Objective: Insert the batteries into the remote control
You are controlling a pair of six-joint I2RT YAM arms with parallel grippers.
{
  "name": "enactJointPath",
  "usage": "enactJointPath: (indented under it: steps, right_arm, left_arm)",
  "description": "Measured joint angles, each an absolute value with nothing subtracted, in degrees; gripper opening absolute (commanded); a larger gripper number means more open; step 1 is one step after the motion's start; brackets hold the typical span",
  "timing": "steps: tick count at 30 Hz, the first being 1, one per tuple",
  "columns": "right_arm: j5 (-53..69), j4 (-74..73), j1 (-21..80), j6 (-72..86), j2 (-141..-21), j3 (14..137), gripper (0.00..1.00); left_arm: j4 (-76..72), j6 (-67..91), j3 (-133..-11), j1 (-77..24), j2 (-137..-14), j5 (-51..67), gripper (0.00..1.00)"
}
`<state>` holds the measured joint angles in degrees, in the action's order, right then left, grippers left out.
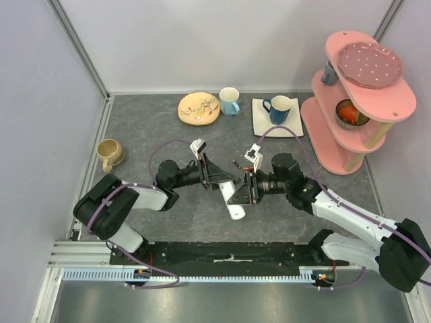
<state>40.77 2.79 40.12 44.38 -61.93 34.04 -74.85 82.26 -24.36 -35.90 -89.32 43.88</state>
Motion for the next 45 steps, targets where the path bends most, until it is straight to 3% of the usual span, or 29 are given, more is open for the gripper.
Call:
enactJointPath:
  steps: [8, 19, 25, 35, 45]
  right_arm:
    - [34.6, -11.0, 40.2, 36.7, -59.8, 40.8, 0.0]
    - [-15.2, -38.1, 40.1, 25.1, -65.8, 59.7, 0.0]
    - [-33.2, -41.6, 39.9, 24.1, -77.3, 58.8, 0.0]
    - [-49.5, -43.5, 37.5, 30.3, -94.7, 58.7, 0.0]
    - [-53.8, -44.3, 33.2, 29.3, -113.1, 67.7, 0.0]
  left_arm:
    - [-70.9, 80.1, -24.5, -29.3, -83.3, 42.9, 0.84]
    - [-21.9, 60.8, -25.1, -26.6, -56.1, 24.3, 0.71]
    - [-11.5, 57.0, -22.6, -26.6, -48.2, 20.3, 0.7]
    - [-5.4, 56.1, -17.4, -26.6, -40.1, 19.7, 0.69]
    - [-4.3, 55.8, -15.7, -26.6, -38.0, 20.1, 0.69]
